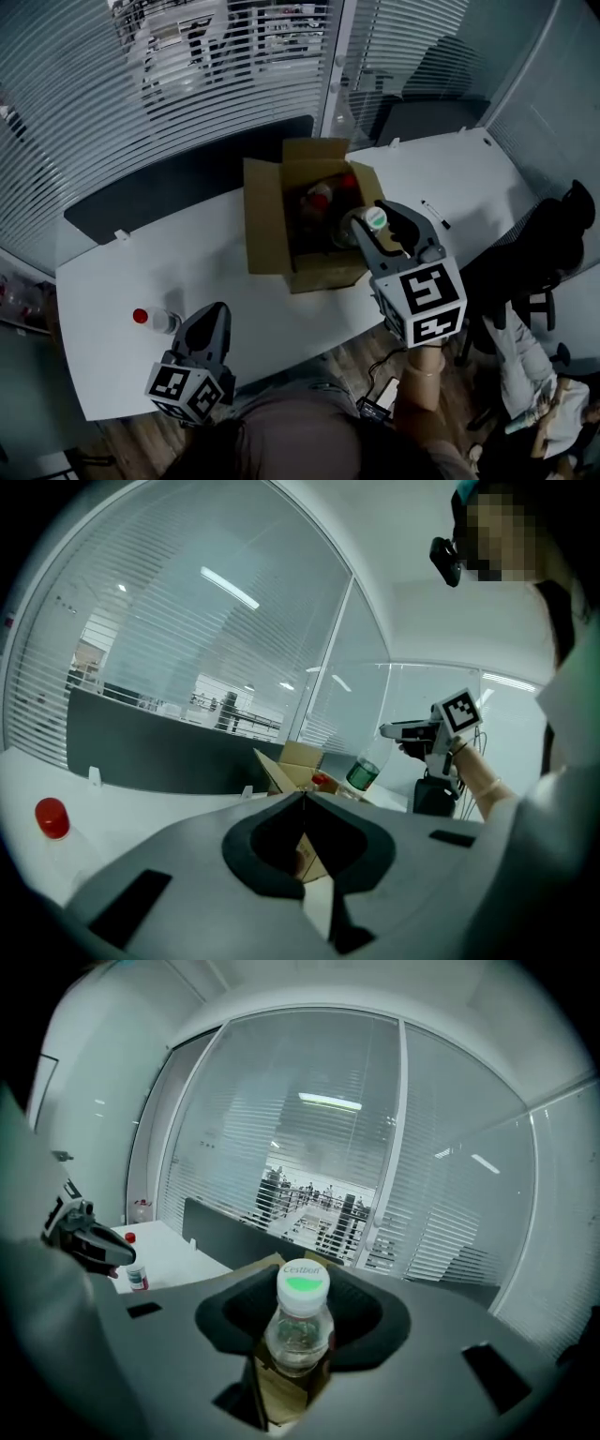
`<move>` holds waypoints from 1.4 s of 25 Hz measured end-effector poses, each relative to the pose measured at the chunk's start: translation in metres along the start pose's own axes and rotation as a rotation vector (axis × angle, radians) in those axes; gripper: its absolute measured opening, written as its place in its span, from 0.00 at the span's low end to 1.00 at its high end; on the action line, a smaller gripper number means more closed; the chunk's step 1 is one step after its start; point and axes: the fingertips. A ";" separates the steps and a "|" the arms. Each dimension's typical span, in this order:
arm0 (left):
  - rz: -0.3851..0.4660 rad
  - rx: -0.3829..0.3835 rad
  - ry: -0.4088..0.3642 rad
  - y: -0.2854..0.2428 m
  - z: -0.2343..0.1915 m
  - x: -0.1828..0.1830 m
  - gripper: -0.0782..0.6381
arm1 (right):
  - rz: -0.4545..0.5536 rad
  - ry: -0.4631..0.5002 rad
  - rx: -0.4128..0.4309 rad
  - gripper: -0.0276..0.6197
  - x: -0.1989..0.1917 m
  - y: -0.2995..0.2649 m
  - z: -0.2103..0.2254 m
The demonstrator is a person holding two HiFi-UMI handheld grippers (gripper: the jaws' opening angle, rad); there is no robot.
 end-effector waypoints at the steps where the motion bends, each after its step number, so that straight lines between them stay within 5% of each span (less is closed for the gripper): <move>1: 0.001 -0.002 0.003 0.006 -0.001 -0.003 0.12 | -0.003 0.005 -0.011 0.31 0.000 0.005 -0.003; 23: 0.002 -0.051 -0.016 0.092 -0.029 -0.037 0.12 | 0.029 0.002 -0.088 0.31 0.011 0.073 -0.085; 35: -0.017 -0.022 -0.012 0.131 -0.055 -0.053 0.12 | 0.018 -0.002 -0.020 0.31 0.004 0.065 -0.149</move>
Point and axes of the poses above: the fingertips, and each gripper's own axes: y backward along the fingers, z to its right, x out of its top, and after that the axes turned 7 degrees about -z, right-handed
